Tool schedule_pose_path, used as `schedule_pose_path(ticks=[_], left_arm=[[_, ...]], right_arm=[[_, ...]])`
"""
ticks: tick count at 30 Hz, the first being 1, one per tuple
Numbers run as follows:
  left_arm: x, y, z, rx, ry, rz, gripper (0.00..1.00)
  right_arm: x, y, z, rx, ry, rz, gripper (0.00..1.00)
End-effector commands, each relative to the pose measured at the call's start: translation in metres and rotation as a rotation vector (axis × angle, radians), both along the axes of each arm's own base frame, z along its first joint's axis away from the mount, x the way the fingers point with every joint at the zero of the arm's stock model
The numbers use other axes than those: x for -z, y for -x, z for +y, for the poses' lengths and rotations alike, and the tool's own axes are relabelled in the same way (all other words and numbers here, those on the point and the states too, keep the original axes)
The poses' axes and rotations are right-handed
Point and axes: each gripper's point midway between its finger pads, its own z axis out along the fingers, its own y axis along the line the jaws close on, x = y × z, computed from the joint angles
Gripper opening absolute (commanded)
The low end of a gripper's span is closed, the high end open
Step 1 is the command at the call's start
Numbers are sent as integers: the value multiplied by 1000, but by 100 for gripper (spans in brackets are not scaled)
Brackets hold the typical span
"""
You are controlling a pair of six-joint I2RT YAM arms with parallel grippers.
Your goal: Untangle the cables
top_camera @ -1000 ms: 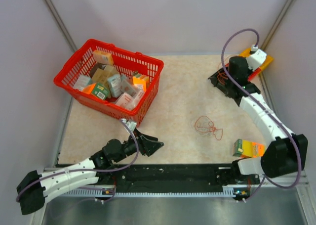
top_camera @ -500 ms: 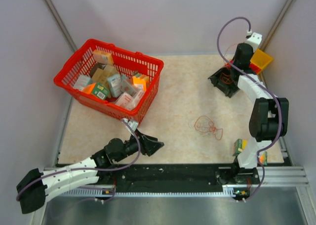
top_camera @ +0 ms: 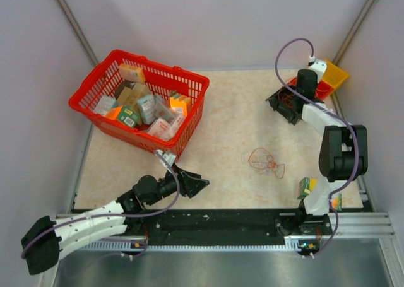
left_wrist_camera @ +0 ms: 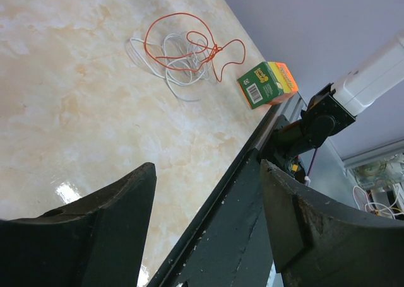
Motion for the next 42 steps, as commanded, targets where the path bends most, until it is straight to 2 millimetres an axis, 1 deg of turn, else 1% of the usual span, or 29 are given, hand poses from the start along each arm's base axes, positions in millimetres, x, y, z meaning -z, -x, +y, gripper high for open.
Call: schedule_pose_path(ticks=[1,4,5,6,8,10,12,13,14,15,17,18,20,21,22,23,25,27,28,29,30,31,32,33,35,37,39,41,42], left_arm=[[27,5,7,9,-16,17,71],[28,5,7,4,-14,23,71],[28,4,8,3,-18,23,71],[29,4,8,4,-18,26,71],[29,4,7,7,-21,29,71],[29,4,7,10,-24,31,71],[30,4,6,10,-29,35,72],[30,4,6,13,-29,37,71],[30,3,6,11,-27,40,71],[31,3,6,9,-28,42,71],[32,2,6,4,-31,50,71],[31,2,5,3,-29,52,71],[33,1,6,-4,-33,58,72],[33,1,6,-6,-36,64,72],[33,0,6,-9,-36,66,71],[34,0,6,-9,-39,68,72],[35,-1,6,-11,-45,72,71],[37,-2,5,-11,-56,85,72],[41,-1,5,-9,-68,95,72],[46,0,5,-6,-82,104,71],[33,-4,-1,-1,-63,93,72],[35,-3,-2,3,-72,100,71],[36,-4,-3,7,-82,106,71],[33,-4,-6,14,-80,106,71],[32,-2,-10,39,-89,112,70],[30,3,-17,92,-105,101,69],[26,7,-24,123,-104,95,68],[20,10,-32,147,-108,88,66],[16,12,-37,160,-113,82,65]], right_arm=[[-2,-9,-16,121,-25,66,0],[7,6,-10,112,-80,90,0],[14,15,-9,119,-94,102,0],[15,18,-7,113,-103,103,0],[18,21,-2,84,-119,126,0],[20,20,-1,87,-120,179,0],[28,21,2,67,-118,256,4],[26,20,5,47,-122,272,10],[21,21,7,35,-121,286,22],[17,23,8,37,-130,294,38],[7,32,8,36,-134,295,59],[0,38,10,34,-152,282,66],[-10,56,17,15,-174,259,73],[-16,68,19,16,-173,243,76],[-16,81,22,12,-178,239,77],[-19,92,33,-18,-202,219,78],[-10,116,66,-123,-271,208,79],[12,145,109,-253,-336,236,78],[18,160,128,-307,-377,242,76],[38,181,139,-327,-407,278,74],[49,195,150,-362,-450,294,72],[55,207,157,-381,-479,302,70],[60,219,156,-377,-500,296,69],[71,230,156,-372,-521,308,68],[84,246,151,-360,-532,317,65],[91,256,152,-363,-560,319,61],[95,262,156,-378,-596,313,57],[99,265,158,-382,-608,320,42],[99,268,163,-407,-622,332,35]])
